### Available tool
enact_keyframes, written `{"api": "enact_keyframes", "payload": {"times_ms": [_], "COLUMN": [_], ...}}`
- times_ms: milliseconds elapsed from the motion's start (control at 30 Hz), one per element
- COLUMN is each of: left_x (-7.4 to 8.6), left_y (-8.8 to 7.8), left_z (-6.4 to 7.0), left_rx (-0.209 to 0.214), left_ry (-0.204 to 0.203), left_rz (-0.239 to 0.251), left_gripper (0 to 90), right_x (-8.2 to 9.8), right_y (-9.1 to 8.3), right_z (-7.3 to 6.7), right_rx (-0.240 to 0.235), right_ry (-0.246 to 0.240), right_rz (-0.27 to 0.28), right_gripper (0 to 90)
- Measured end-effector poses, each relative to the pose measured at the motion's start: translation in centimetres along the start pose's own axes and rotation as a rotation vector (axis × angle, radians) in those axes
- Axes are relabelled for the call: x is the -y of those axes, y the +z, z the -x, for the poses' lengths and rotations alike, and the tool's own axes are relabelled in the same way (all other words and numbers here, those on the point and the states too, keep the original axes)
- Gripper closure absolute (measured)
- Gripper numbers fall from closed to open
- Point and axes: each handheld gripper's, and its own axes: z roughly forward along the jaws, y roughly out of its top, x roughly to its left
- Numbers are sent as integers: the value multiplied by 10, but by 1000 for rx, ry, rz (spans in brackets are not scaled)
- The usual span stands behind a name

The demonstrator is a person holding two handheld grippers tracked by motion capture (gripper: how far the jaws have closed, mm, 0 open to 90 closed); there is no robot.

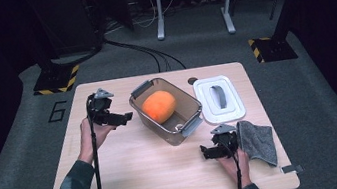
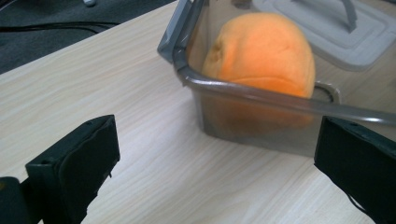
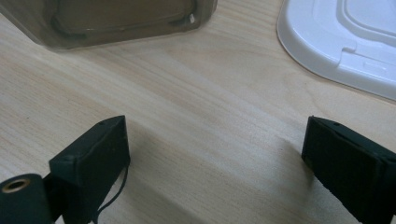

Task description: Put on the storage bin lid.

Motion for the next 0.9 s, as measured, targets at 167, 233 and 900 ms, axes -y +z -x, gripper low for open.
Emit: {"api": "enact_keyframes", "payload": {"times_ms": [167, 233, 900], "left_x": [17, 24, 117], "left_y": [2, 4, 49], "left_z": [-4, -5, -11], "left_rx": [-9, -15, -89], "left_ry": [-30, -36, -126], "left_rz": [-3, -5, -83], "left_gripper": [0, 0, 0], "right_x": [0, 0, -4], "right_y": [0, 0, 1], "right_z": [0, 0, -1], "right_rx": [0, 0, -8], "right_ry": [1, 0, 13], "right_rz": [7, 7, -25], "right_gripper": [67, 67, 48]}}
